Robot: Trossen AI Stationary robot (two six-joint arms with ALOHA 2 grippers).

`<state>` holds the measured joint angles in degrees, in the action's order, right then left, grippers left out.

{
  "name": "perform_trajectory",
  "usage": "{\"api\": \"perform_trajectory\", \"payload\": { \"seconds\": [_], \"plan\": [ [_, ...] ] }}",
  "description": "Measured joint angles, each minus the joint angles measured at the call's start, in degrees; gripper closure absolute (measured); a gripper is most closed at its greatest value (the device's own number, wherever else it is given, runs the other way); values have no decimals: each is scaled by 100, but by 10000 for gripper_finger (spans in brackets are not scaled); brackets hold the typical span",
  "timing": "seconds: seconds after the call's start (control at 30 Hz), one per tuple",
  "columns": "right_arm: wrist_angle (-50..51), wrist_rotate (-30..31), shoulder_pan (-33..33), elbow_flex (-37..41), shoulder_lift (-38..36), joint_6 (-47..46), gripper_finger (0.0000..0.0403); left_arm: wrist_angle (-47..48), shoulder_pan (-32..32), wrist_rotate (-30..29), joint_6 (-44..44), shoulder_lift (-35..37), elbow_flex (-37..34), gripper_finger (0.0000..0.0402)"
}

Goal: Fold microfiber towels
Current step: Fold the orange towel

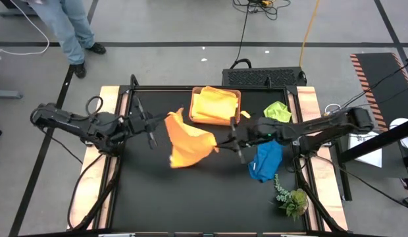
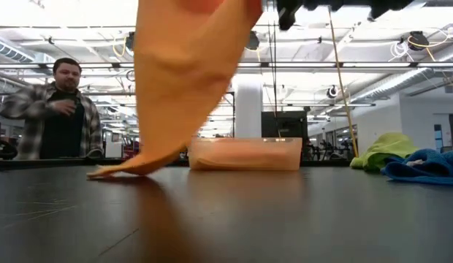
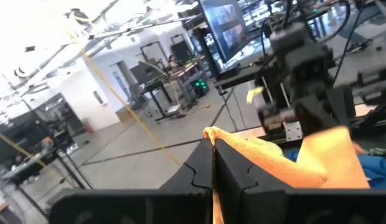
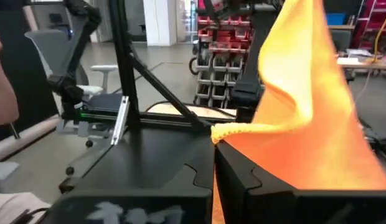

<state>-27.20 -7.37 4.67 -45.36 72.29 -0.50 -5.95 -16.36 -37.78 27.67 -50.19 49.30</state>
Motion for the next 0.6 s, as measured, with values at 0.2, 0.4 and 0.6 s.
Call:
{"api": "perform_trajectory", "payload": {
  "seconds": [0.2,0.4,0.6],
  "plan": [
    [430,442,560,0,-640,165,403,-149,-1051,-1029,-451,-8,0,397],
    [408,433,1122,0,-1017,258,403,-884,-2126,-1487,-706,-426,183,398],
    [346,465,1418,0,-1204,432,403,-308,-2669,-2160,-765,-1089,950,399]
  ]
}}
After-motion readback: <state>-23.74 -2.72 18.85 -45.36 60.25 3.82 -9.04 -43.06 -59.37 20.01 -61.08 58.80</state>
